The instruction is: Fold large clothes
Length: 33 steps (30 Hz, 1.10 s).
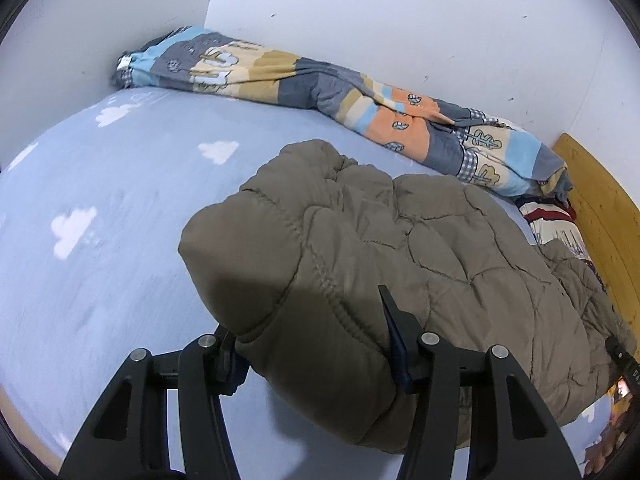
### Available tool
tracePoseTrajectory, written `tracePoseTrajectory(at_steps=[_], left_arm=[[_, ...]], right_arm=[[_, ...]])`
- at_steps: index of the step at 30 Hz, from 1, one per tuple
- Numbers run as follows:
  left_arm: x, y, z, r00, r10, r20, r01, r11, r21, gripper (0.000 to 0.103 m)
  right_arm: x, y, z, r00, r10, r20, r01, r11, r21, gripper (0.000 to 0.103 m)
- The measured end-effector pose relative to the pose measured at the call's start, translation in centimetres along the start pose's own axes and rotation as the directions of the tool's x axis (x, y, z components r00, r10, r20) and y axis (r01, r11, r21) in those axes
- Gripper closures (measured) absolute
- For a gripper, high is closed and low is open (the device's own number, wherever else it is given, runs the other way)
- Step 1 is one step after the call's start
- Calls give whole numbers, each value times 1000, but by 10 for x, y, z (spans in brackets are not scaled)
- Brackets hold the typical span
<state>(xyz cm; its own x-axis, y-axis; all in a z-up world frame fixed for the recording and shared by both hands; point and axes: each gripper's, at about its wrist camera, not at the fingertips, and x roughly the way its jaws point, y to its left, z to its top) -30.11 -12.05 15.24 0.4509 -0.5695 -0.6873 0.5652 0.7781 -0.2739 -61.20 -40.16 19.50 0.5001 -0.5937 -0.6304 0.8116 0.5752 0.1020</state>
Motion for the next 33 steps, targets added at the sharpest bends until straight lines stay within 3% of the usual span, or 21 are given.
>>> tracePoseTrajectory(at_steps=[2,6,10,13,15,17,18,21,22,24,25,26,29,31,33], left_arm=[[3,7,-9,1000,5,-30,-6,1000,-27,48],[24,38,-20,989,-22,-148,-9,979,-205,41],[40,74,-32,961,-123,-248,7,907,-422,34],[44,96,-34,945,-192,-267,24,850,-525,32],[43,110,-35,938,-235,-255,39,801,-597,32],[43,120,-37,931,-270,-244,51,761,-647,32],[42,124,-38,932,-281,-230,57,740,-670,32],[36,123,-39,937,-275,-214,55,724,-688,32],[33,126,-41,941,-270,-205,55,718,-694,32],[30,127,-43,946,-269,-182,59,693,-718,32],[28,130,-46,947,-275,-163,64,664,-745,32],[28,134,-48,948,-284,-144,72,631,-772,32],[22,151,-56,949,-297,-101,84,549,-832,32],[17,162,-55,955,-290,-68,97,519,-849,32],[7,172,-51,966,-255,-36,104,514,-852,32]], right_arm=[[-4,-8,-9,1000,4,-21,-4,1000,28,74],[11,-35,-23,991,37,-128,-16,987,157,72],[35,-66,-38,962,104,-252,-12,939,344,53],[50,-107,-57,927,197,-319,25,816,577,32],[52,-136,-75,915,271,-297,36,681,731,28],[44,-154,-81,931,240,-276,74,617,783,28],[36,-162,-80,945,183,-273,108,610,785,28],[8,-185,-75,977,51,-205,140,571,809,27],[5,-186,-71,981,39,-190,132,578,805,27],[1,-178,-60,988,37,-149,90,643,760,27],[1,-170,-56,990,43,-137,73,670,739,27],[3,-154,-49,990,59,-128,45,730,682,27],[5,-115,-33,990,90,-110,-18,845,534,28],[4,-89,-24,991,89,-96,-40,904,426,28],[4,-64,-15,993,89,-74,-60,943,329,28]])
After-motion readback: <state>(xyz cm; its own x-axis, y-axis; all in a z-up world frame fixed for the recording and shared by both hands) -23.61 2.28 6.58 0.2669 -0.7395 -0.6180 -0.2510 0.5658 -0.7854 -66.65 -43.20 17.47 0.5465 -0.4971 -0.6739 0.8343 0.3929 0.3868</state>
